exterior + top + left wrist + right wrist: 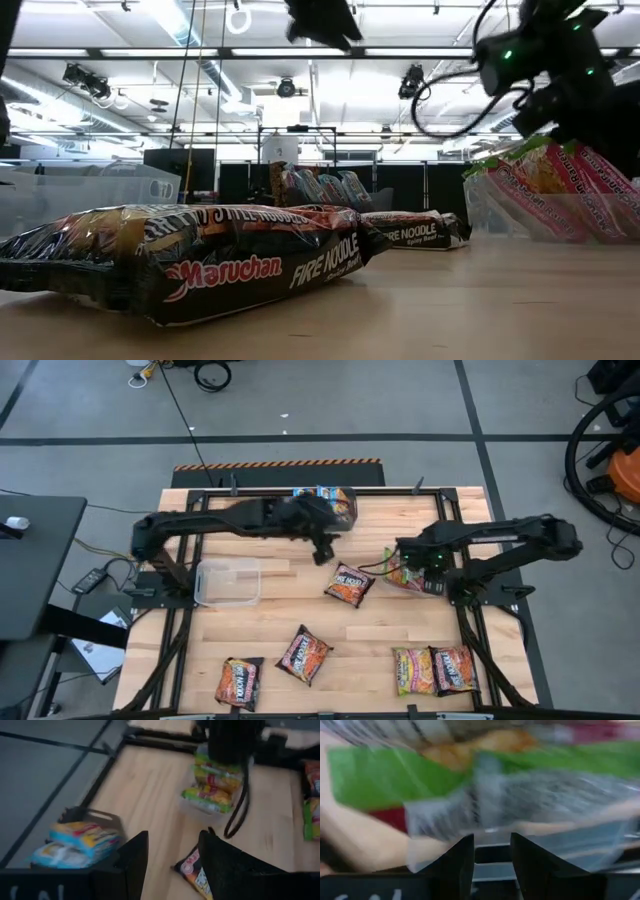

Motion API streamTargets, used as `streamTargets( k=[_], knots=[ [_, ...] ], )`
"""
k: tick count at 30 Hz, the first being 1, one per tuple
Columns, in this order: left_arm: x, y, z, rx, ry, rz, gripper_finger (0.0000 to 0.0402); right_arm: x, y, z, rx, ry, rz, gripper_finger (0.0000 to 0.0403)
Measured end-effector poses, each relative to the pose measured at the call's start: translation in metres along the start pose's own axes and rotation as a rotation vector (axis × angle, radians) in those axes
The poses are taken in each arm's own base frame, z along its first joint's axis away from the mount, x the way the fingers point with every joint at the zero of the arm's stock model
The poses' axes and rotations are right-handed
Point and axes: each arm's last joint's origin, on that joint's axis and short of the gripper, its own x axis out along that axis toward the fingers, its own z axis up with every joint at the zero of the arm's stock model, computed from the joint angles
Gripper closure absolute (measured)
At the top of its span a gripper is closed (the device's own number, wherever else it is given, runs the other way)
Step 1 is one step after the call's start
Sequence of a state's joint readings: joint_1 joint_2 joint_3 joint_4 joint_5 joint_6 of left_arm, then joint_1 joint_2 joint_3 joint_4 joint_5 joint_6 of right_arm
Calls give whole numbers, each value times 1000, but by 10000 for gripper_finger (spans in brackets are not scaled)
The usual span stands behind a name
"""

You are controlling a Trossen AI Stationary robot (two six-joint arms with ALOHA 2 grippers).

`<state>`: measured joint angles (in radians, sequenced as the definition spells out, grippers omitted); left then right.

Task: Sort Maruchan noodles
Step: Put the green noodle pack into the right transparent bin

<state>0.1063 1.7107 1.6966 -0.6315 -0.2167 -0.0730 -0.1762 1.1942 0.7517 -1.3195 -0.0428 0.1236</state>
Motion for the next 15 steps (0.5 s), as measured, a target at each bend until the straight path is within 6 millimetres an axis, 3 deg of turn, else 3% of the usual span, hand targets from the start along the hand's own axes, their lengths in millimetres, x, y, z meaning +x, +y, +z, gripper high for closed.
streamTargets(
  k=[4, 8, 11, 15],
  knots=[
    [-36, 7, 5, -28, -32, 26, 224, 11, 0, 14, 2, 73, 39, 271],
    [-57, 8, 1, -33, 2, 26, 224, 18, 2, 26, -16, 15, 48, 270],
    [-58, 6, -15, -34, 102, 29, 224, 12, 6, 30, -49, -98, 31, 271],
    [-29, 2, -54, -47, 238, 17, 224, -5, 13, 29, -94, -325, 33, 271]
  ],
)
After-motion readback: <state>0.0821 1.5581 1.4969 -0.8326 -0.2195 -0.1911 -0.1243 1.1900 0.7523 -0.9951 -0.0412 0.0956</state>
